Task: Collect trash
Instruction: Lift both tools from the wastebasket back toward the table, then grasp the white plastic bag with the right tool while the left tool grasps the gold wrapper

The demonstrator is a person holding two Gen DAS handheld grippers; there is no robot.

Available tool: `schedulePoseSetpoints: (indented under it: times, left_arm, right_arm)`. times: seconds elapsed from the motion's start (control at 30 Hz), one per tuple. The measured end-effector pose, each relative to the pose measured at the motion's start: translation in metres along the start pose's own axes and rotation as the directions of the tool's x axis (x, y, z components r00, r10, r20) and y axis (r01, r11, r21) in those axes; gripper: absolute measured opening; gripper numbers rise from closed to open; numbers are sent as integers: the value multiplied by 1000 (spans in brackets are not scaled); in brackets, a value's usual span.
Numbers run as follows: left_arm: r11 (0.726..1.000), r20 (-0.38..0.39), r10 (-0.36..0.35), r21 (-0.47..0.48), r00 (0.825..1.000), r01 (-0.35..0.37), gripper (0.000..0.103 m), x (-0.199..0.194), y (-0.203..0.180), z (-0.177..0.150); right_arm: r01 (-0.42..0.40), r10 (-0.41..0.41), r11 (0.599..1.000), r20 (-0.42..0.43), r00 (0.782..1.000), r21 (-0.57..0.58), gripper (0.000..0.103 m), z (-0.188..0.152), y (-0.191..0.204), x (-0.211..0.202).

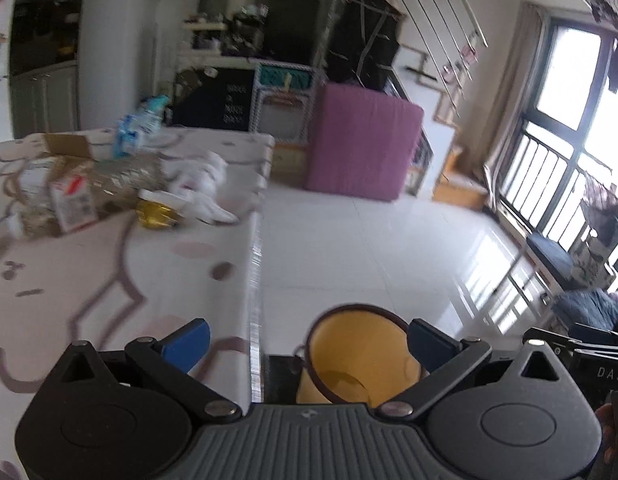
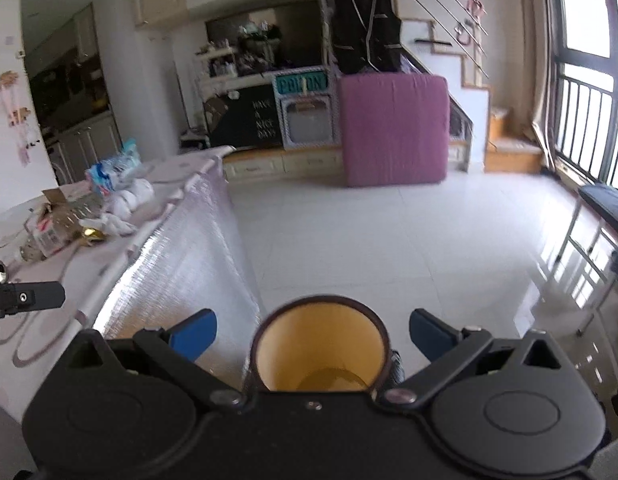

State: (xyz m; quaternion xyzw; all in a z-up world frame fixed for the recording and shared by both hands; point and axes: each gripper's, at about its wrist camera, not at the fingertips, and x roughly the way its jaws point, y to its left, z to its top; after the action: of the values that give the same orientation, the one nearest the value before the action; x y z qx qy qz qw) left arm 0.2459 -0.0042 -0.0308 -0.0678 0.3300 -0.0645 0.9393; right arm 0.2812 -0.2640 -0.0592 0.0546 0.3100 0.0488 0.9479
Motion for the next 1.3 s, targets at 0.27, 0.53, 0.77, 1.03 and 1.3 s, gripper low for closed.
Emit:
schedulePoseSetpoints:
  times: [0.27, 0.53, 0.77, 1.03, 1.3]
  left_arm:
    - [997, 69, 68, -53, 995, -64, 103, -12, 55, 9]
    - [993, 103, 105, -62, 989, -99, 103, 13, 110, 23]
    - [1000, 107, 16, -2, 994, -16, 103, 48, 147, 34]
    - [993, 92, -110, 40, 990, 107, 102, 91, 170, 53]
    - [984, 79, -147, 113, 986, 138, 87, 125, 181, 68]
  right_arm:
    - [-87, 89, 996, 38, 995, -32, 103, 21, 61, 23]
    - [-144, 145, 989, 1, 990, -18, 103, 49, 126, 71]
    - [-206, 206, 979, 27, 978, 3, 103, 77, 175, 130]
    - [-258, 267, 961, -95, 959, 96, 103, 102, 215, 207]
    - [-317, 347, 928, -146, 926, 196, 77, 115, 235, 260]
